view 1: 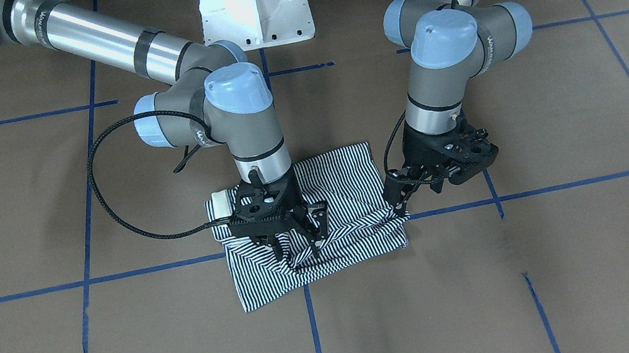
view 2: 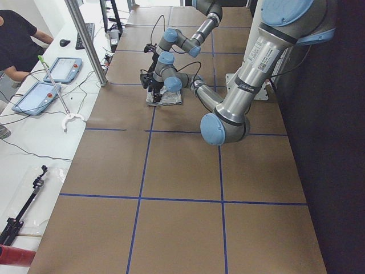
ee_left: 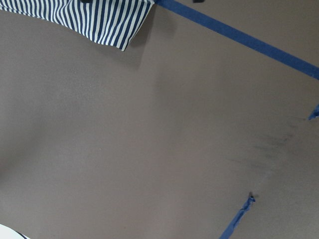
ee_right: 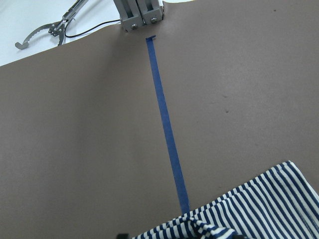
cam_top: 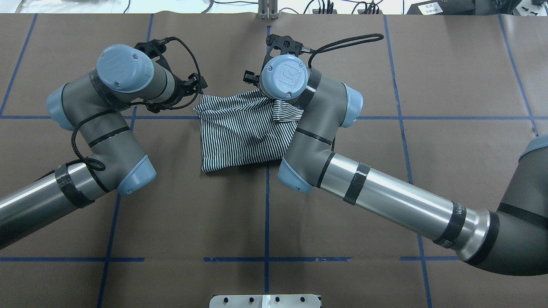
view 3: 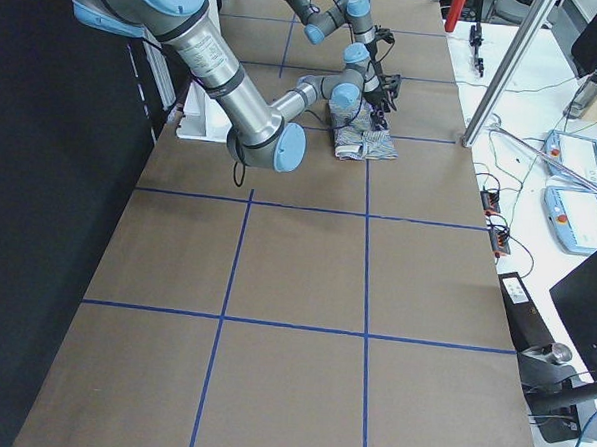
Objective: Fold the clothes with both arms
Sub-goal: 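Lift the near edge with both grippers and fold it over toward the far edge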
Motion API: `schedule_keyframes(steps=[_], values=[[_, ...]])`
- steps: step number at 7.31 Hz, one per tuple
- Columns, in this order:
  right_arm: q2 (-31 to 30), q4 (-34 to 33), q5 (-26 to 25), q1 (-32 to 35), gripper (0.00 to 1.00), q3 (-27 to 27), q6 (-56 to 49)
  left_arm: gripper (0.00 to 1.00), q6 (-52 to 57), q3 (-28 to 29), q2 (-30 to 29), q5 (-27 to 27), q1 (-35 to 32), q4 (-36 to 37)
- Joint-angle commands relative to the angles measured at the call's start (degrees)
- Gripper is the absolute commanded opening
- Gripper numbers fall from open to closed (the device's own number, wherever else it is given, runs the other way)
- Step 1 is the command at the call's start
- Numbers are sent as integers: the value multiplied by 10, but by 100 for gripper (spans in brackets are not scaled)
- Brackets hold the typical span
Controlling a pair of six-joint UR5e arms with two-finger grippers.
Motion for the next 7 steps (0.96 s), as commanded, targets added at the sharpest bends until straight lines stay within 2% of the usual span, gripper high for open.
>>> schedule_keyframes(steps=[1,3,5,7], values=[[2,1,3,5,100,-6,-18,100,4,-3,4,-4,-6,4],[19,-25,9,2,100,-8,-59,100,25,-10,13,-5,-33,9],[52,-81,7,-7,100,-43,-189,100,90,-52,55,-55,-75,8],[52,-130,-14,-20,100,-61,-312,100,96,-54,57,-57,-77,7]])
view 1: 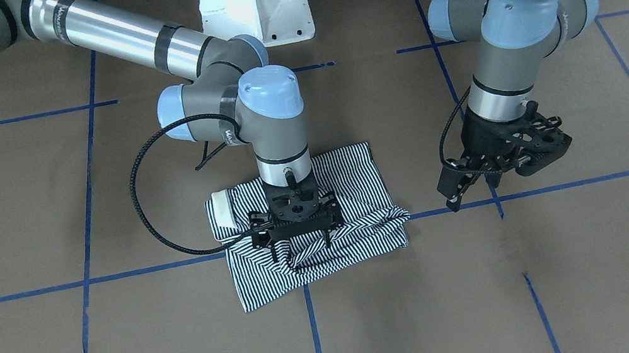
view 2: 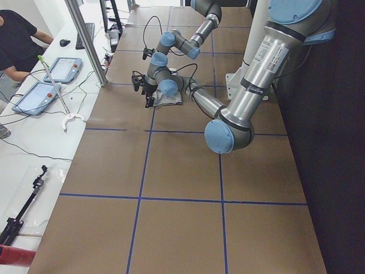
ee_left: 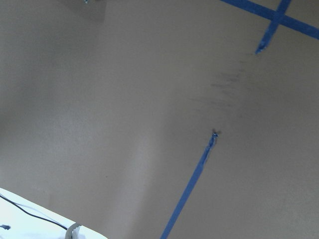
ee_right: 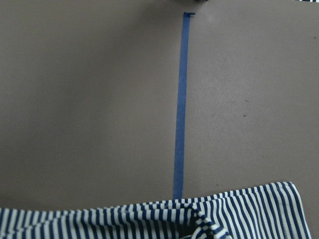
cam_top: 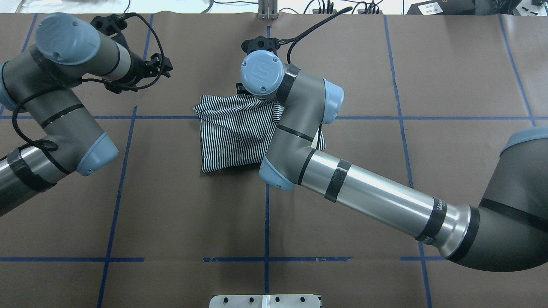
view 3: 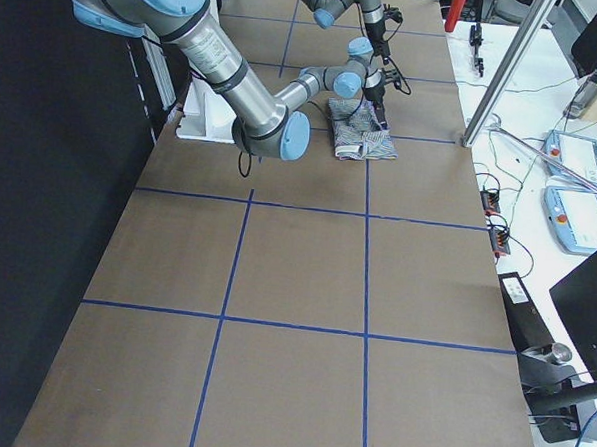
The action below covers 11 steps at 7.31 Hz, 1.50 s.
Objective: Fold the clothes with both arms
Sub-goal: 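Lay the folded edge down with the right gripper while the left gripper releases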
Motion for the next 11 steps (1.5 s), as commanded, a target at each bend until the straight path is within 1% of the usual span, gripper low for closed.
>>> schedule_keyframes(steps=[1,2,3,4,6,7,8,9,10,11], values=[[1,-32,-19,-9,100,-18,-115,100,8,-5,4,-6,-4,-1],[1,-39,-21,-8,100,-25,-133,100,9,-5,5,-6,-4,-1],[0,-40,-42,-7,100,-33,-156,100,9,-6,6,-6,-4,-1],[0,-40,-61,3,100,-58,-192,100,8,-11,6,-7,-4,0],[-3,-39,-70,60,100,-76,-284,100,6,-13,6,-21,-4,0],[-4,-37,-69,90,100,-82,-317,100,5,-13,5,-21,-3,0],[-4,-35,-66,106,100,-85,-327,100,5,-12,5,-21,-3,0],[-2,-32,-55,110,100,-84,-326,100,2,-8,4,-20,-1,-3],[0,-29,-22,118,100,-78,-324,100,-14,15,-10,-19,3,-9],[1,-30,50,138,100,-62,-320,100,-48,58,-42,-16,18,-14]])
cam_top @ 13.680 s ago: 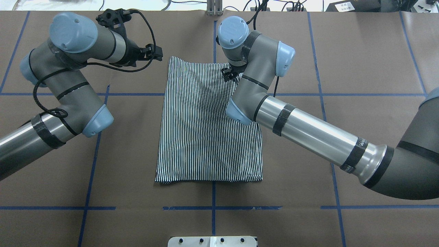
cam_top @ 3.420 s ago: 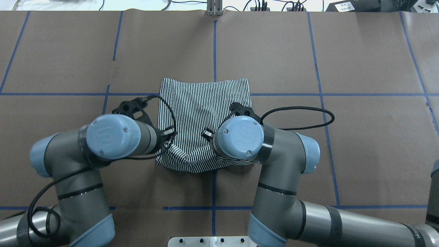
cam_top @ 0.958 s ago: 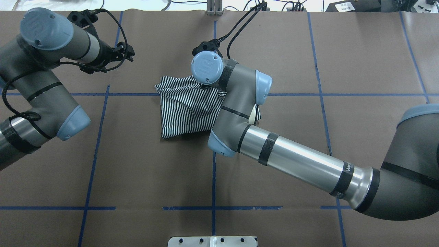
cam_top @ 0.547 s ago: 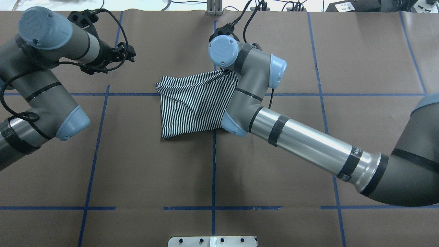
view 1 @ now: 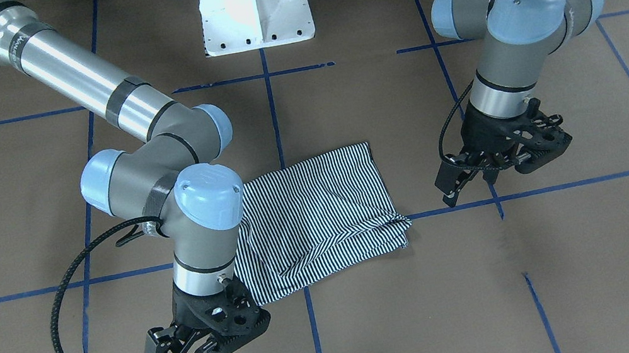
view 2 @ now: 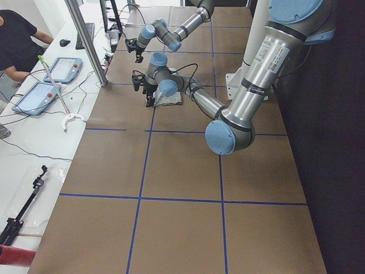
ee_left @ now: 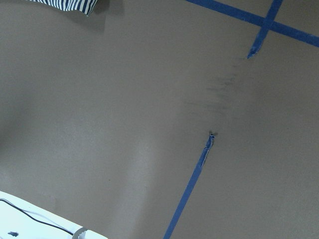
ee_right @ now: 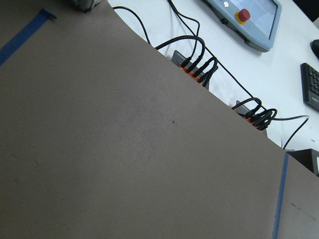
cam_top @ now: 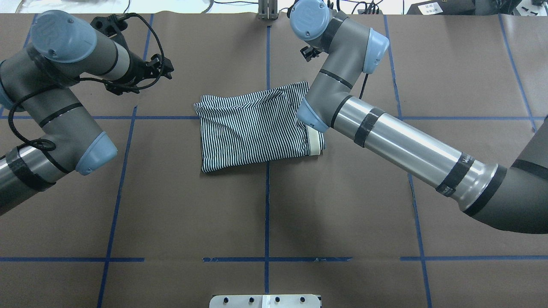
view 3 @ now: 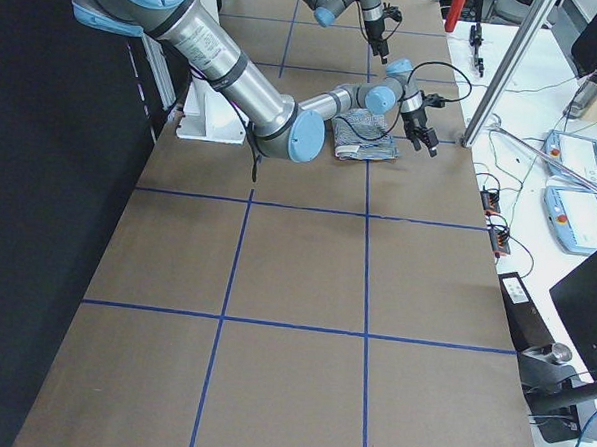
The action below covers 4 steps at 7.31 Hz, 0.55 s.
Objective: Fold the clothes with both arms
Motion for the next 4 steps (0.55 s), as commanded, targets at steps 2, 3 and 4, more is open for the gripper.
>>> schedule_keyframes(steps=[2,3,4], values=[[-4,-7,211,70,100,29,4,100,-71,81,-59,5,50,-49],[-12,-9,260,89,100,30,5,100,-81,76,-72,2,58,-46],[-15,-8,271,93,100,30,5,100,-104,80,-95,3,89,-48]])
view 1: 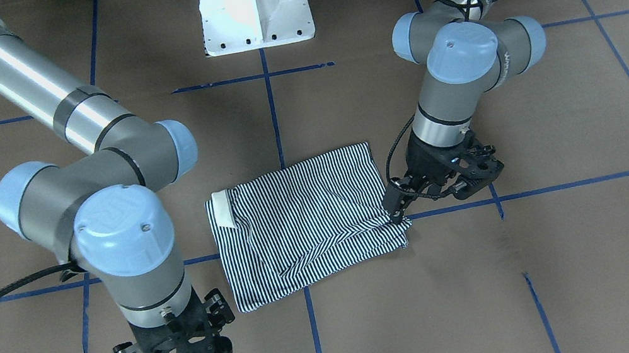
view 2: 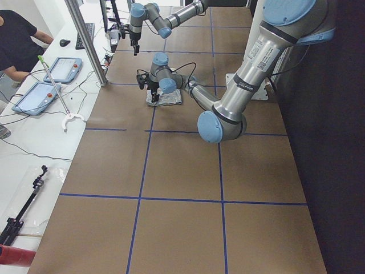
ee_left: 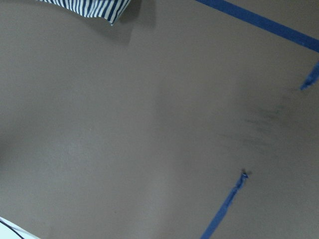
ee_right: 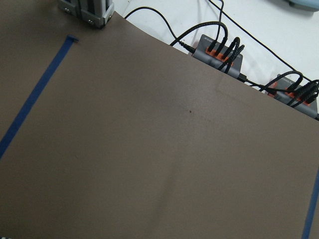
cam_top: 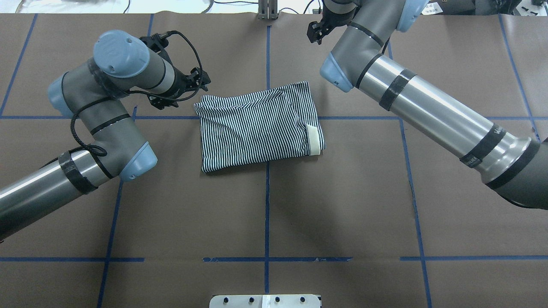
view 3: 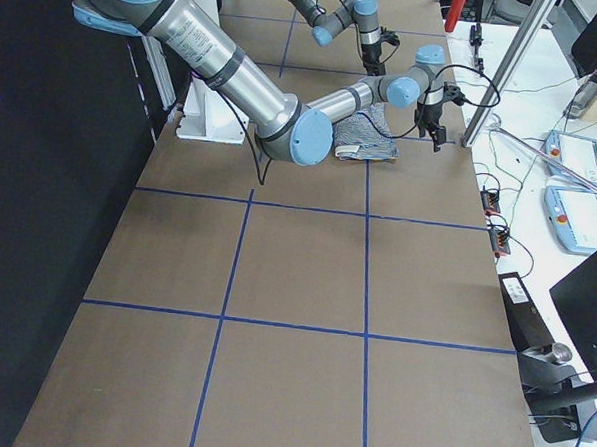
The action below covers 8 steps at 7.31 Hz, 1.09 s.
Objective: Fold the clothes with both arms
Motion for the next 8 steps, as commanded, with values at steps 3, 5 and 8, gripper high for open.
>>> schedule_keyframes(steps=[3,5,8], values=[[-12,0,37,18,100,3,1,100,-27,99,-90,2,45,-34],[-15,-1,43,20,100,6,1,100,-24,132,-102,2,46,-48],[-51,0,71,42,100,43,-4,100,-23,182,-108,3,46,-109]])
